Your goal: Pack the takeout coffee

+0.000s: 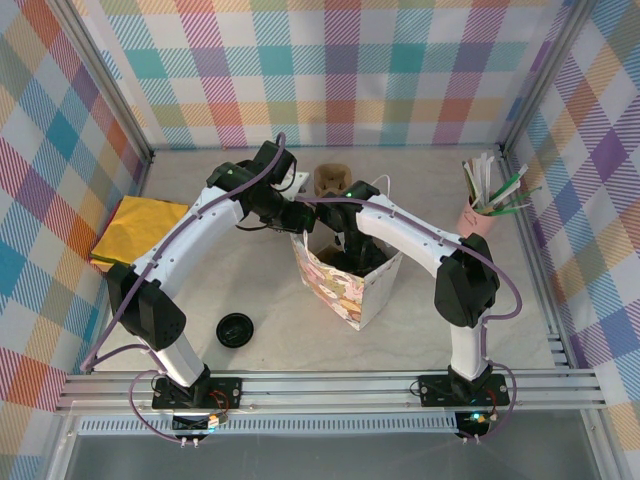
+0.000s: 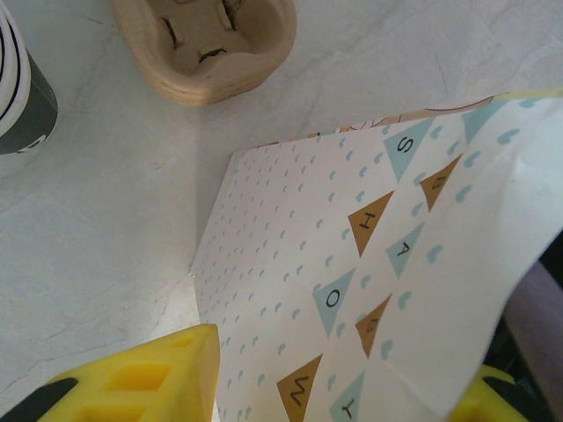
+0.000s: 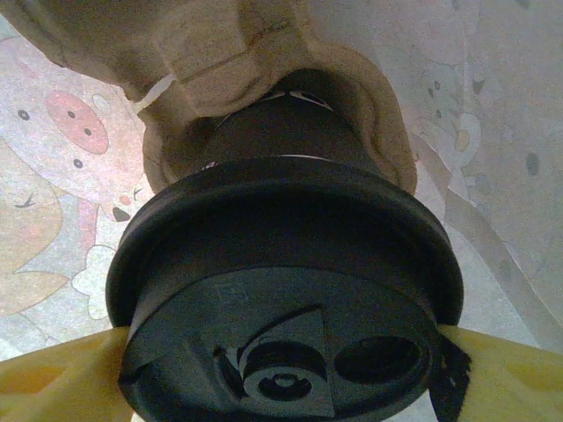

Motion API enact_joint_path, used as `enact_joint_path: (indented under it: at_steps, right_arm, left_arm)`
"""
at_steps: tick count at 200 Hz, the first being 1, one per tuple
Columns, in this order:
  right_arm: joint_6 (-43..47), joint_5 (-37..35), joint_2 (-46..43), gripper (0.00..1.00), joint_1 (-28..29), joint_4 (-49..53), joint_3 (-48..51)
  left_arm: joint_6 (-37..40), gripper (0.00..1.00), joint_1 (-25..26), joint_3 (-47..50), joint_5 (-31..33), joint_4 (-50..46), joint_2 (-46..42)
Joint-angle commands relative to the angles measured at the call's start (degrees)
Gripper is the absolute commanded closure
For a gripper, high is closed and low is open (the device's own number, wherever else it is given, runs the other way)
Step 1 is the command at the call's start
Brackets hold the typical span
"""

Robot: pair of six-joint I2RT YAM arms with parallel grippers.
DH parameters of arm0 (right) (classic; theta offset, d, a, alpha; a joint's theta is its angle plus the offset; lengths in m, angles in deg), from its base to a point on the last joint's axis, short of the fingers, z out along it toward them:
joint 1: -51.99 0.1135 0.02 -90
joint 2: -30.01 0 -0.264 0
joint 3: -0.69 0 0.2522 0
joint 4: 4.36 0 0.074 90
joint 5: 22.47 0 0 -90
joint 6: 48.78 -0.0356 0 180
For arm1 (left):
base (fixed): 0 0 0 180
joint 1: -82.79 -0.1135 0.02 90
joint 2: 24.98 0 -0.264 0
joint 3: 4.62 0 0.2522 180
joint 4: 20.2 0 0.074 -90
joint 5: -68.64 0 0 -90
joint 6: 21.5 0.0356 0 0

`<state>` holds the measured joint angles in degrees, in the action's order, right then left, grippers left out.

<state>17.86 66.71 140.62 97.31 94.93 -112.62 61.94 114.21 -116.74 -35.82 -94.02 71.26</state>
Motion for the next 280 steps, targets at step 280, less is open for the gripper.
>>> enact_joint_path:
  at_steps: [280]
  right_arm:
    - [-1.51, 0.38, -2.15, 0.13, -0.06, 2.55, -2.14]
  left_arm:
    - [0.51, 0.6, 0.48, 0.46, 0.05, -1.91, -1.51]
